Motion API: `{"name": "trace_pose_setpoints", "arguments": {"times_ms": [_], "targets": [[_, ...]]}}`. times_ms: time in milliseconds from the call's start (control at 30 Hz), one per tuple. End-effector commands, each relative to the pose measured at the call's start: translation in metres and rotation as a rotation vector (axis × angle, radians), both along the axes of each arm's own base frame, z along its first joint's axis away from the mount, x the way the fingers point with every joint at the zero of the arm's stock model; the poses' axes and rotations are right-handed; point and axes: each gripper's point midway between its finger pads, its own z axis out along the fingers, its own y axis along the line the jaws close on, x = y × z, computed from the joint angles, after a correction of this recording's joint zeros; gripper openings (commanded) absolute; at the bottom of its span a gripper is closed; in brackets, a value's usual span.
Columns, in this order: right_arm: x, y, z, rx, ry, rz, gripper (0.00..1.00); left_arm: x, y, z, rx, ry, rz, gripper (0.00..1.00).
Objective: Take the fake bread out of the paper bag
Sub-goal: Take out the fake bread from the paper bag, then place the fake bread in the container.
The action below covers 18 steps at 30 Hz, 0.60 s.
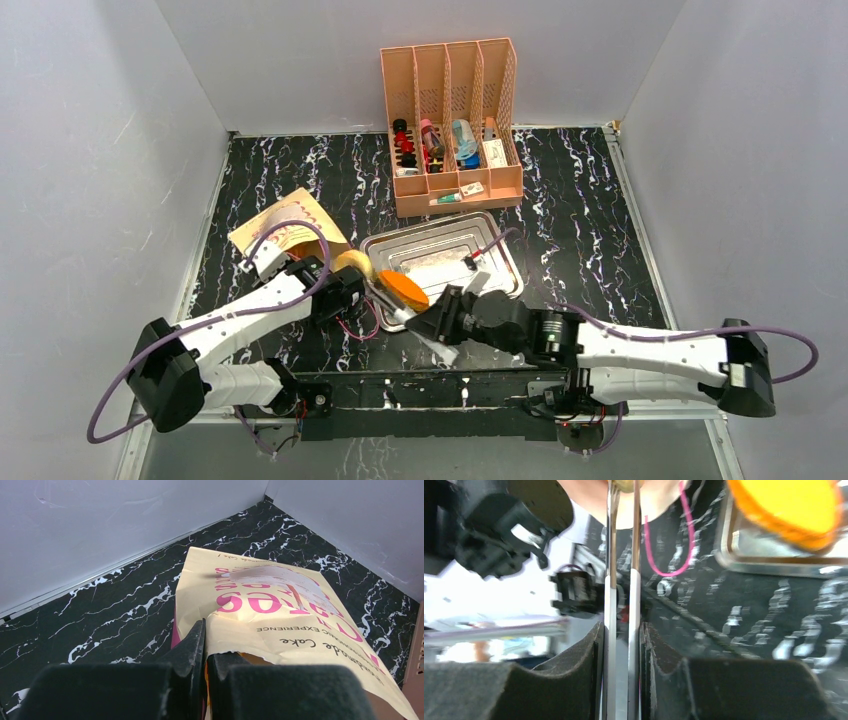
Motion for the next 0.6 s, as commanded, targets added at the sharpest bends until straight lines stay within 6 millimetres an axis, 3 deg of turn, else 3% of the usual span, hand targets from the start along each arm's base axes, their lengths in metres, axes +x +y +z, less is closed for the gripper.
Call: {"name": "trace_pose_setpoints", "arguments": {"times_ms": [0, 267, 400, 433, 467, 567], "targets": [[0.022, -0.049, 0.005, -0.224, -0.399, 0.002, 0.00, 0.008, 0.000, 0.027, -0.095, -0.191, -0.004, 0.00], [0.039, -0.090, 0.000, -0.326, -0.414, -0.139, 0.00, 0.006, 0.005, 0.027, -0.092, -0.193, 0.005, 0.00], [0.050, -0.101, -0.019, -0.437, -0.433, -0.186, 0.00, 0.005, 0.005, 0.026, -0.095, -0.191, 0.006, 0.00], [0.053, -0.103, -0.023, -0.462, -0.439, -0.200, 0.50, 0.005, 0.005, 0.026, -0.096, -0.192, 0.006, 0.00], [0.056, -0.106, -0.032, -0.503, -0.444, -0.214, 0.04, 0.005, 0.005, 0.026, -0.096, -0.193, 0.006, 0.00], [0.064, -0.111, -0.051, -0.586, -0.458, -0.246, 0.00, 0.004, 0.006, 0.027, -0.102, -0.197, 0.007, 0.00]]}}
